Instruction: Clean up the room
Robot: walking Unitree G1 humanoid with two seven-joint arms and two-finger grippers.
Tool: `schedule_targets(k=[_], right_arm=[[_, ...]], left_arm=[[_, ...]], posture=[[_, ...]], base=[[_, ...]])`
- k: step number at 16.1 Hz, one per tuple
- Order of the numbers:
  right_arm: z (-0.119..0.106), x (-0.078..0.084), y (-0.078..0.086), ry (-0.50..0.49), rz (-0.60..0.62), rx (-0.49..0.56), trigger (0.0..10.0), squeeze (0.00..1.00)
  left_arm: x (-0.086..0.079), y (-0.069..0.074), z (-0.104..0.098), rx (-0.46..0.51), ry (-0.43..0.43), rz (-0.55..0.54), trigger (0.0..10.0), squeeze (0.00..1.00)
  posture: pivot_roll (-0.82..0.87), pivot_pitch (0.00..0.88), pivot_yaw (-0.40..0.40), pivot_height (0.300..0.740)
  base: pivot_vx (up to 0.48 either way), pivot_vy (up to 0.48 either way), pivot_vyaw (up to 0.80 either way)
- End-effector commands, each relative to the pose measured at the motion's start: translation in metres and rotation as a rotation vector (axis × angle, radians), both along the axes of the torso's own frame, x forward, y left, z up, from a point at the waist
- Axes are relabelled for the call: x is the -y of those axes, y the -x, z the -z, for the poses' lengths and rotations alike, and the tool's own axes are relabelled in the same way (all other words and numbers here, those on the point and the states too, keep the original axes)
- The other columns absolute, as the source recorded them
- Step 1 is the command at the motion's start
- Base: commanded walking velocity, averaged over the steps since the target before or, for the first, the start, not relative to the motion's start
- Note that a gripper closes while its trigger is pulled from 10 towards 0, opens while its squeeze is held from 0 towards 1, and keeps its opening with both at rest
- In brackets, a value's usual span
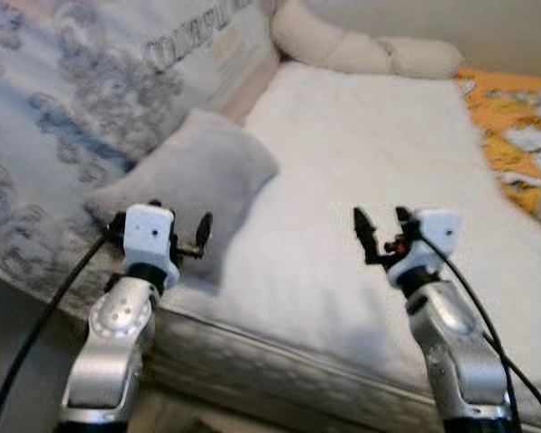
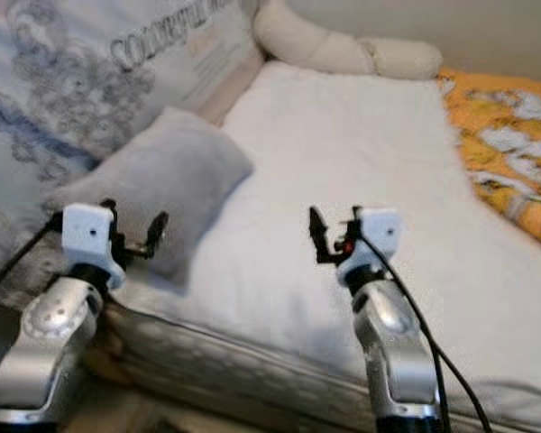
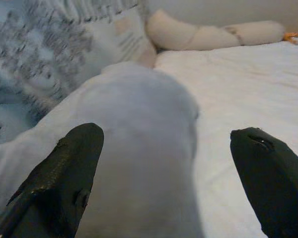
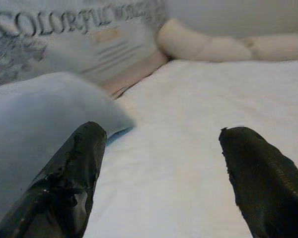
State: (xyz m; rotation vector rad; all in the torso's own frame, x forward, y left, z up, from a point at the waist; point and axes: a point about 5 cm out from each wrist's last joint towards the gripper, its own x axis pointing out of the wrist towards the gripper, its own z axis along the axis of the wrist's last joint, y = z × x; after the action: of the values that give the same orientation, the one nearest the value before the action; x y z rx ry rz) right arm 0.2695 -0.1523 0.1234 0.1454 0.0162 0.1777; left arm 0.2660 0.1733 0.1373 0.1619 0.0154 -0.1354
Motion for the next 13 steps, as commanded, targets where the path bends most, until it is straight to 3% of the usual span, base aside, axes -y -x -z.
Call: schedule_targets(k=[1,7,13], right_arm=[[0.001,-0.006,0.001,0.0,-0.028,-0.012,10.0,0.0],[0.008,0.001,0.006,0.016,-0.002,-0.073,10.0,0.0],[0.008,0.0,0.009,0.031,-0.004,-0.082,10.0,0.0]], left_arm=[[-0.005,0.0,-0.001,0.001,-0.015,-0.017,10.0,0.55],[0.01,0.009,0.007,-0.039,0.012,0.009,10.0,0.55],[0.01,0.009,0.006,-0.044,0.024,0.004,10.0,0.55]], posture=[[0.01,0.0,-0.002,0.74],[0.0,0.0,-0.007,0.74],[-0.01,0.0,-0.005,0.74]], base=[[0.0,-0.465,0.0],[0.0,-0.465,0.0],[0.0,-0.453,0.0]])
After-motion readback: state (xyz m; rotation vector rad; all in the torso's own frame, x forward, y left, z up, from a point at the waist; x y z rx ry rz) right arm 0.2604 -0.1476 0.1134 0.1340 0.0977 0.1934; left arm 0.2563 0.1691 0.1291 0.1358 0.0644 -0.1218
